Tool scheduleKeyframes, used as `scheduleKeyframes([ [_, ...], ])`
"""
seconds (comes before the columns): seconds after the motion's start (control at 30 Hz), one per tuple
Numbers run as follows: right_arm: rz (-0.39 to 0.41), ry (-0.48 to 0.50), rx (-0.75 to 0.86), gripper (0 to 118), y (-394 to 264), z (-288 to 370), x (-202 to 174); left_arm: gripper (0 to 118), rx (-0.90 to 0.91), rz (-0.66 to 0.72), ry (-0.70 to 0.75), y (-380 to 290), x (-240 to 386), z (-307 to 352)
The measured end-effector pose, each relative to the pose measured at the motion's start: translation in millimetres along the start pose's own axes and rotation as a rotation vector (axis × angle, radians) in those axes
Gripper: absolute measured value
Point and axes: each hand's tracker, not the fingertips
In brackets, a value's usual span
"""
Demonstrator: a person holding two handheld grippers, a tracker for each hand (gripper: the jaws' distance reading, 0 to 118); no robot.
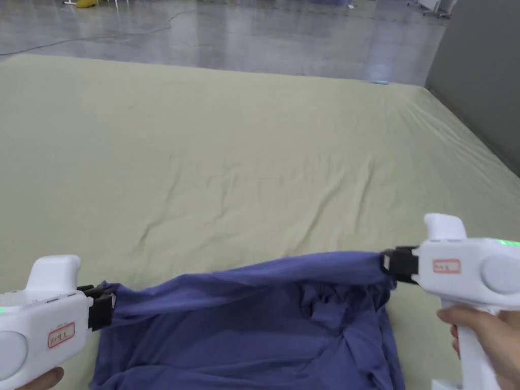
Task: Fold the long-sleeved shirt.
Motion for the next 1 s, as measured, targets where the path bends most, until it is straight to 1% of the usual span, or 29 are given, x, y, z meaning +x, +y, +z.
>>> scheduleKeyframes([
  [0.07, -0.03, 0.0, -0.051, 8, -38, 13, 6, 0, -0.034, -0.007, -0.001, -22, 0, 4],
  [0.1, -0.044, 0.01, -0.095, 8, -53, 9, 10, 0, -0.056, -0.003, -0.002, -32, -5, 2],
  [0.17, -0.059, -0.007, -0.173, 8, -82, 3, 14, 0, -0.106, 0.029, -0.012, -50, -13, -4],
  [0.23, -0.036, -0.042, -0.25, 8, -102, -13, 16, 0, -0.139, 0.046, -0.011, -64, -16, -10],
  [0.3, 0.026, -0.075, -0.338, 8, -116, -27, 14, 0, -0.187, 0.037, -0.001, -72, -18, -19],
  [0.37, 0.063, -0.083, -0.385, 8, -124, -40, 12, 0, -0.203, 0.034, 0.006, -80, -18, -28],
  [0.5, 0.061, -0.094, -0.357, 8, -121, -41, 8, 0, -0.219, 0.044, 0.017, -88, -19, -39],
  [0.53, 0.059, -0.096, -0.342, 12, -119, -38, 7, 3, -0.205, 0.053, 0.018, -84, -19, -36],
  [0.57, 0.059, -0.098, -0.321, 27, -116, -33, 7, 13, -0.189, 0.068, 0.024, -81, -18, -33],
  [0.6, 0.056, -0.092, -0.295, 75, -113, -26, 7, 62, -0.163, 0.077, 0.02, -77, -19, -28],
  [0.63, 0.047, -0.094, -0.276, 108, -106, -17, 7, 104, -0.146, 0.084, 0.009, -73, -21, -22],
  [0.67, 0.04, -0.096, -0.263, 118, -101, -10, 5, 118, -0.15, 0.084, 0.005, -68, -21, -16],
  [0.7, 0.037, -0.089, -0.21, 118, -95, 0, 2, 118, -0.149, 0.083, -0.006, -64, -21, -9],
  [0.73, 0.041, -0.084, -0.13, 118, -88, 12, -3, 118, -0.094, 0.08, -0.032, -55, -23, 6],
  [0.77, 0.04, -0.082, -0.087, 117, -79, 23, -7, 118, -0.075, 0.077, -0.02, -50, -25, 13],
  [0.8, 0.043, -0.082, -0.066, 111, -72, 28, -12, 115, -0.065, 0.08, -0.02, -44, -23, 17],
  [0.83, 0.048, -0.08, -0.043, 88, -64, 32, -17, 96, -0.05, 0.086, -0.022, -37, -24, 23],
  [0.87, 0.066, -0.08, -0.013, 33, -58, 35, -25, 43, -0.021, 0.089, -0.028, -31, -26, 28],
  [0.9, 0.093, -0.08, 0.017, 2, -52, 36, -32, 0, 0.006, 0.083, -0.03, -25, -27, 31],
  [0.93, 0.12, -0.104, 0.038, 2, -47, 31, -40, 0, 0.016, 0.074, -0.004, -31, -15, 28],
  [0.97, 0.125, -0.14, 0.073, 2, -45, 26, -45, 0, 0.003, 0.073, 0.002, -31, -13, 23],
  [1.0, 0.138, -0.119, 0.037, 2, -42, 20, -51, 0, 0.024, 0.082, 0.041, -24, -16, 23],
])
